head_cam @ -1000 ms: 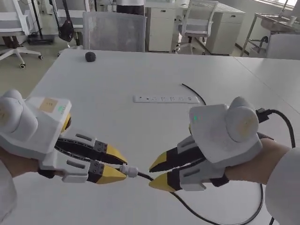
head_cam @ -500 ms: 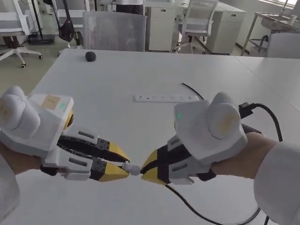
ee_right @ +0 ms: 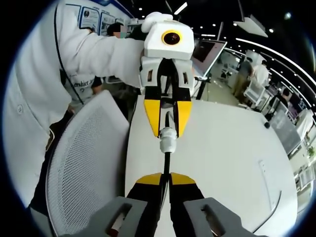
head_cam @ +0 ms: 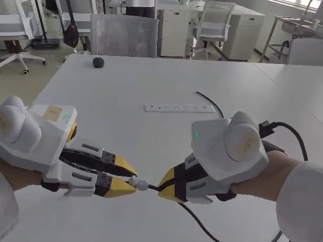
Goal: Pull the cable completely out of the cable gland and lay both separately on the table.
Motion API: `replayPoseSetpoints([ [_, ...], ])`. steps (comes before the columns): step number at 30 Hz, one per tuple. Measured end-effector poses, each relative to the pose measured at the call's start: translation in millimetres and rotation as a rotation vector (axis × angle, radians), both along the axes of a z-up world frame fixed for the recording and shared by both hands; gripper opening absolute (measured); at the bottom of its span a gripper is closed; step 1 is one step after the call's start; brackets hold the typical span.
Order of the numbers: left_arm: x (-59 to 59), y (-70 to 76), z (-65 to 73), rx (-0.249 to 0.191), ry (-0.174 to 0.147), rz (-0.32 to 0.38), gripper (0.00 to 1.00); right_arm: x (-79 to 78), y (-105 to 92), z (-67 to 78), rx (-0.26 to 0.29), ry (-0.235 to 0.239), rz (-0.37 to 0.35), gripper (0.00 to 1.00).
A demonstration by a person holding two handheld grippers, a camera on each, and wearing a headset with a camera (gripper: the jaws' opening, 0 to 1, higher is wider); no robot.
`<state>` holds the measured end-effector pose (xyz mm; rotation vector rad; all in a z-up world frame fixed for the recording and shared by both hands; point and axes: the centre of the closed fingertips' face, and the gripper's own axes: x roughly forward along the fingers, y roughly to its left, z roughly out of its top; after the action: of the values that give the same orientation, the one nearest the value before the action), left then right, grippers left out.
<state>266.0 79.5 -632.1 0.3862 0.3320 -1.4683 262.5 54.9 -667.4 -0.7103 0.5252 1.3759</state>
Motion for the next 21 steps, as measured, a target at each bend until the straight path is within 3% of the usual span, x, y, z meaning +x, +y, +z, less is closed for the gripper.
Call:
replayPoseSetpoints([
  [16, 4.5, 5.7, -2.8, -0.005, 0.004, 0.019, 0.14, 7.6, -48.6, -56.4, -0.107, 0.043, -0.060, 0.00],
  [21, 5.1, 7.1, -3.2, -0.005, 0.005, 0.023, 0.14, 9.0, -58.1, -67.6, -0.124, 0.054, -0.075, 0.00],
])
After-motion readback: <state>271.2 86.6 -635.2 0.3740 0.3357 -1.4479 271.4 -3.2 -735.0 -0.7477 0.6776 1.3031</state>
